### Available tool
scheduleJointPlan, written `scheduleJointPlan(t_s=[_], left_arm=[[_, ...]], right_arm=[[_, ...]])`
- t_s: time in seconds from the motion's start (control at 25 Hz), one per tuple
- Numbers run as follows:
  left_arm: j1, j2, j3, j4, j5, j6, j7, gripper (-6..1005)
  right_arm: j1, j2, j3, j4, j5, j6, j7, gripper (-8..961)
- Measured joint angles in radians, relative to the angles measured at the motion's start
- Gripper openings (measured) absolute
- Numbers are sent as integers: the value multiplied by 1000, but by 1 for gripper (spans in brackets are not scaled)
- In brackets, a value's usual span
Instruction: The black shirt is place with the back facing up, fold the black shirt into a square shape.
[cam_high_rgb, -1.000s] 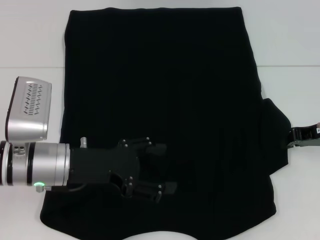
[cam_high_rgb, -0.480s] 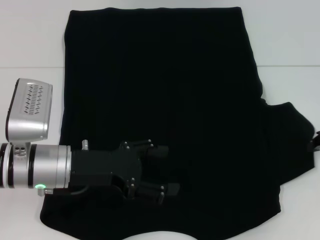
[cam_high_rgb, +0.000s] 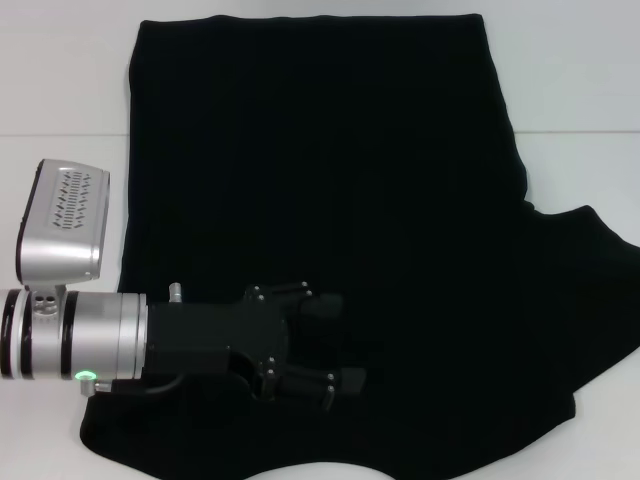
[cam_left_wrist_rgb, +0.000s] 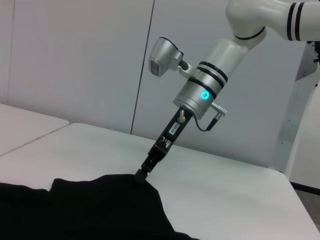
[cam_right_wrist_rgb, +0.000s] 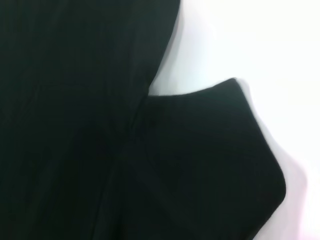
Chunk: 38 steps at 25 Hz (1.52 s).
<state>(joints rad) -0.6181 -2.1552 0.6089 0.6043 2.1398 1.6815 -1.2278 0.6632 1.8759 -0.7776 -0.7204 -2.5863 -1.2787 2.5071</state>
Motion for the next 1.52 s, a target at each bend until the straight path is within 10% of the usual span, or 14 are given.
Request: scheduleJointPlan(t_s=[0.96, 1.52], left_arm=[[-12, 1, 0, 5, 0, -7, -23, 948], [-2, 15, -2, 4, -24, -11, -30, 948]], right_arm=[[79, 21, -7, -8, 8, 18, -55, 22], [350, 129, -252, 79, -50, 21, 2, 25]])
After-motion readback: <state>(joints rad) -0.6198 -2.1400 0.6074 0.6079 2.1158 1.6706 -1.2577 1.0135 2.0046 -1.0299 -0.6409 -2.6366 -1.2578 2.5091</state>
